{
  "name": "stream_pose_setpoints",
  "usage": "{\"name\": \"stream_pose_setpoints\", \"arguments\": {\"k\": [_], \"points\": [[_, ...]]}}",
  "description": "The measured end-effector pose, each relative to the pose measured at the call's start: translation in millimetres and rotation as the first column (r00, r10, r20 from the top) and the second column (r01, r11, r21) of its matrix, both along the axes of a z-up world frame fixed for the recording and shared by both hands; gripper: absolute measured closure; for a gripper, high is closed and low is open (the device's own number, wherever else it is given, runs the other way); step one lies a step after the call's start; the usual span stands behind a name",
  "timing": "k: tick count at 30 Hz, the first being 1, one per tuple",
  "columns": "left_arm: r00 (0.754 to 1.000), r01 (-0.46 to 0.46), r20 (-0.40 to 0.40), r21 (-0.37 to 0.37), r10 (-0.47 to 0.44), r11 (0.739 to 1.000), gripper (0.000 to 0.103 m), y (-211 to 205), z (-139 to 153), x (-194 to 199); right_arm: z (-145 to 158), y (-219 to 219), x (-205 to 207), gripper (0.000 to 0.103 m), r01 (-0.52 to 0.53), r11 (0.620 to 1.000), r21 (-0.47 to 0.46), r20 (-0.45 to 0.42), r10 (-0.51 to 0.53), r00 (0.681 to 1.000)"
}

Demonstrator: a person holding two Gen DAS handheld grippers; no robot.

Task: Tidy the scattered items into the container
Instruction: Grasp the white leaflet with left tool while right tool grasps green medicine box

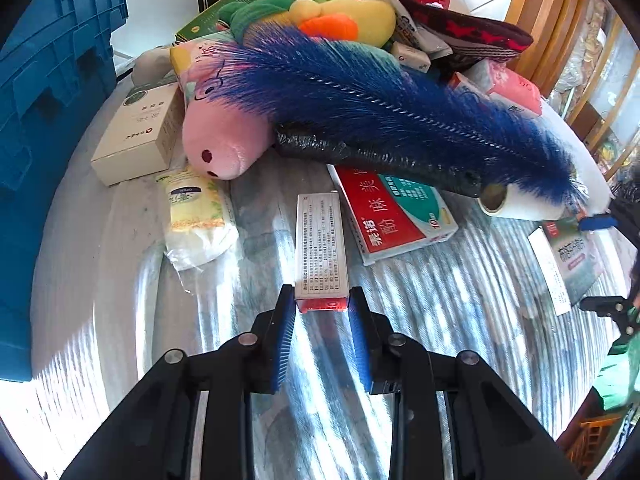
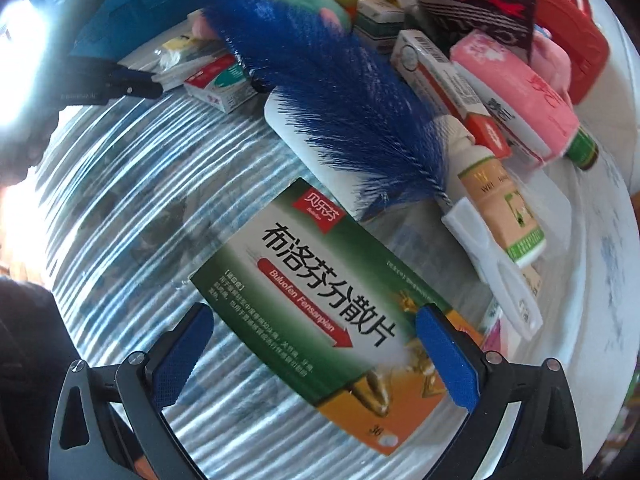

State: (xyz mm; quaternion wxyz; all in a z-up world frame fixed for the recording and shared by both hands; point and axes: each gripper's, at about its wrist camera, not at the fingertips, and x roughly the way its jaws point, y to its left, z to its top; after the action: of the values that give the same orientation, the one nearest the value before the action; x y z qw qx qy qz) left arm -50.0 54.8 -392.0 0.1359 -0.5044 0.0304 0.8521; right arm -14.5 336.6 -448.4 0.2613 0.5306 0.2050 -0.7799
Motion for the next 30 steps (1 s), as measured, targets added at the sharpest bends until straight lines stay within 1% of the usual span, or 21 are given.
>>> {"name": "stream_pose_setpoints", "arguments": {"k": [2,6,8,11,13,14,22,30], "points": [[1.000,0.002,0.001,0.009,-0.002,1.000,0.077,-1.5,0.5,3.8,-0.7,-5.2,-4.6,0.000,-0.086,0.996,0.009,-0.004,0.086,0.996],[1.000,-0.008,0.010,0.018,0.008,1.000,0.077,5.6,-4.2,6.6,-2.5,-15.1,-15.8,0.000,-0.210,0.977,0.020,0.017,0.210,0.978],[1.000,-0.006,0.010,0.022,0.006,1.000,0.077,6.0,-4.4,2.7,-5.2,-19.8,-19.9,0.000,-0.259,0.966,0.026,0.042,0.258,0.965],[1.000,0.005,0.005,0.016,-0.005,1.000,0.077,7.8,-4.7,1.0,-17.6,-26.0,-22.0,0.000,-0.322,0.944,0.075,0.078,0.316,0.946],[1.000,0.012,0.005,0.013,-0.012,1.000,0.077,8.7,-4.0,0.0,-20.6,-24.7,-26.6,0.001,-0.306,0.951,0.051,0.107,0.300,0.948],[1.000,0.012,0.006,0.014,-0.012,1.000,0.077,8.6,-3.7,-0.6,-20.8,-24.3,-27.0,0.002,-0.300,0.953,0.046,0.109,0.294,0.950],[1.000,0.024,0.003,0.010,-0.024,1.000,0.077,8.6,2.9,-5.7,-17.3,-25.3,-12.2,0.008,-0.215,0.977,-0.001,0.078,0.215,0.974],[1.000,0.029,0.000,0.025,-0.029,0.999,0.077,5.0,13.2,-5.0,1.8,-30.0,0.0,0.010,-0.094,0.994,-0.064,0.041,0.097,0.994]]}}
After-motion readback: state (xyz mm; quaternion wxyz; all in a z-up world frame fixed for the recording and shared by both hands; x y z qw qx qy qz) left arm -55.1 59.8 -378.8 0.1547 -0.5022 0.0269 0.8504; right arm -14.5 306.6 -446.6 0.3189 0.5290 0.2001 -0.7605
